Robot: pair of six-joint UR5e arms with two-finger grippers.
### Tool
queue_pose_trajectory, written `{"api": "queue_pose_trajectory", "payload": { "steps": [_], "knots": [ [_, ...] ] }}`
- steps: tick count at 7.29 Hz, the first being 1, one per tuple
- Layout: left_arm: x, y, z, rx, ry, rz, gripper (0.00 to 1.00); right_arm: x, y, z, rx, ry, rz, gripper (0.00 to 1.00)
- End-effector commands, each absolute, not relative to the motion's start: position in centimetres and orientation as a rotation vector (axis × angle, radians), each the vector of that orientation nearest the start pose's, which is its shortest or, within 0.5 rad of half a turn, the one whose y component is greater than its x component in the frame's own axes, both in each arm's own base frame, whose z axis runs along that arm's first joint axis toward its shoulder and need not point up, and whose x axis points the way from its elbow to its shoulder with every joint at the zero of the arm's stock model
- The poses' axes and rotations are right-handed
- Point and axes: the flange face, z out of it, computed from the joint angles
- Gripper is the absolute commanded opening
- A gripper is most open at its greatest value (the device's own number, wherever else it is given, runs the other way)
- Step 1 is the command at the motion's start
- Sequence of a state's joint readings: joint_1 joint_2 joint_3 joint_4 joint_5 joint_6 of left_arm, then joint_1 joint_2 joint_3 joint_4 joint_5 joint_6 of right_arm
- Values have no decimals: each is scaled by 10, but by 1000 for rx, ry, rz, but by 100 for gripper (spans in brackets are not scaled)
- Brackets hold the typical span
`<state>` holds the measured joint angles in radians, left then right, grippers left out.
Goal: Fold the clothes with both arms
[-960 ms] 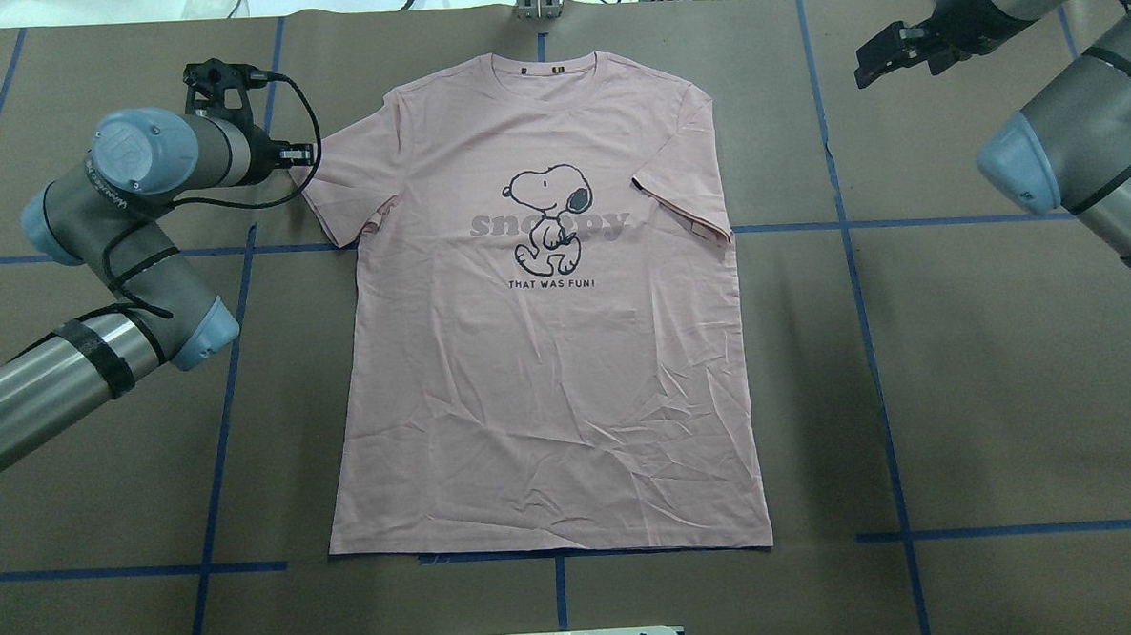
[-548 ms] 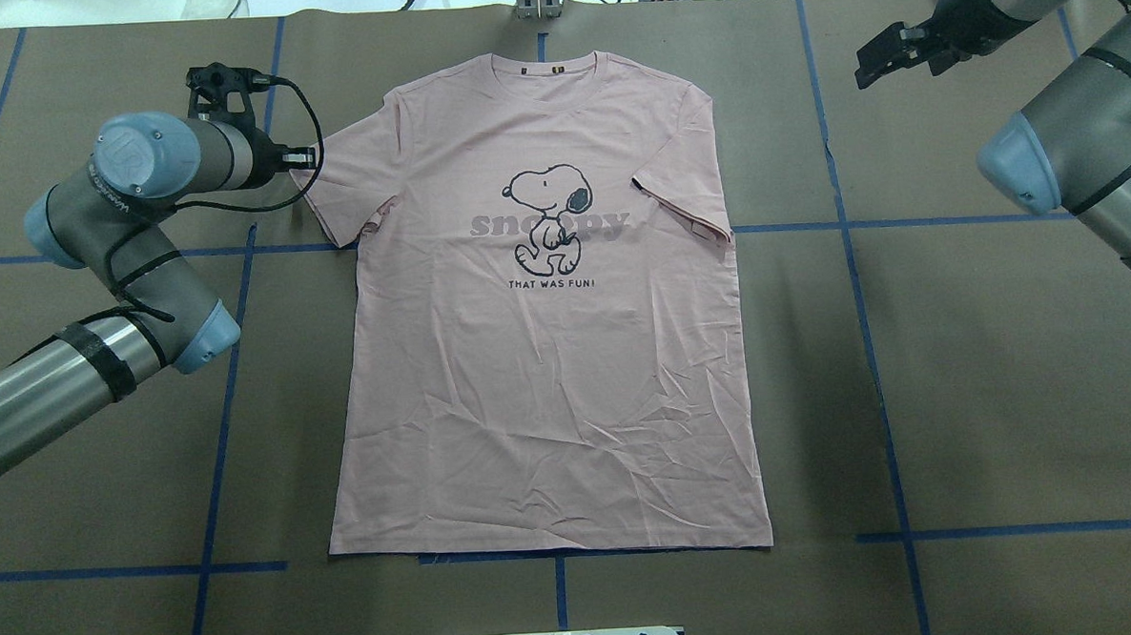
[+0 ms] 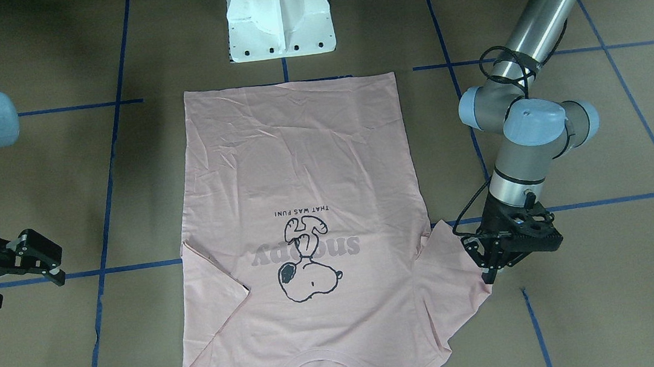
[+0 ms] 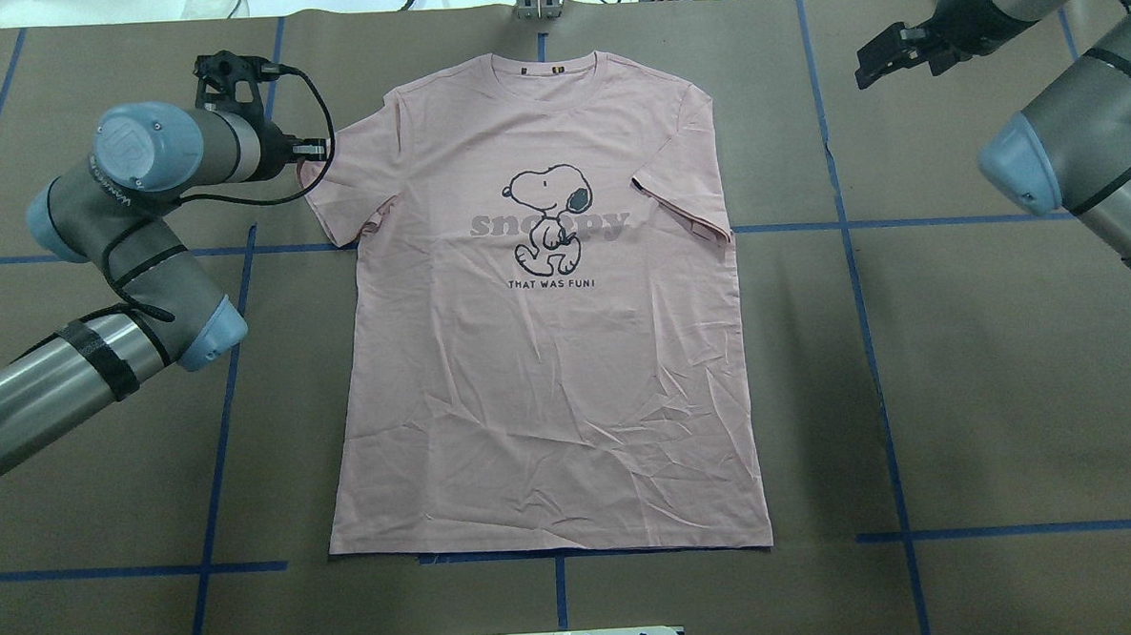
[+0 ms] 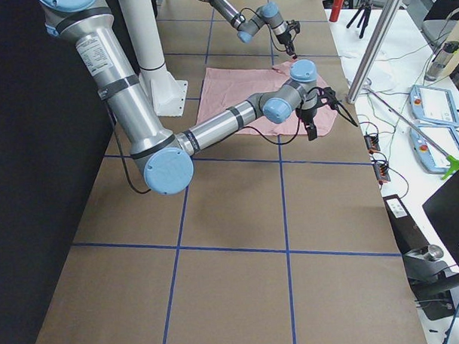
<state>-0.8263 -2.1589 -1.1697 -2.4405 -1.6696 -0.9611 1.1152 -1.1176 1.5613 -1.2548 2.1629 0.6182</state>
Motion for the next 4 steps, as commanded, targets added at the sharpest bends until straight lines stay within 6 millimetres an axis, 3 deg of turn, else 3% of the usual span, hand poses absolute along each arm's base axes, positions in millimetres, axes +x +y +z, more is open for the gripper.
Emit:
{"api": "queue_pose_trajectory", "payload": {
  "steps": [1, 3, 4],
  "knots": [
    [419, -633, 345, 573, 835, -195, 0, -224, -635, 368, 344, -859, -72, 100],
    [480, -620, 284, 451, 818, -278, 0, -224, -634, 372, 339, -856, -72, 100],
    [499, -625, 270, 444, 787, -313, 0, -224, -634, 372, 338, -856, -71, 100]
  ]
}}
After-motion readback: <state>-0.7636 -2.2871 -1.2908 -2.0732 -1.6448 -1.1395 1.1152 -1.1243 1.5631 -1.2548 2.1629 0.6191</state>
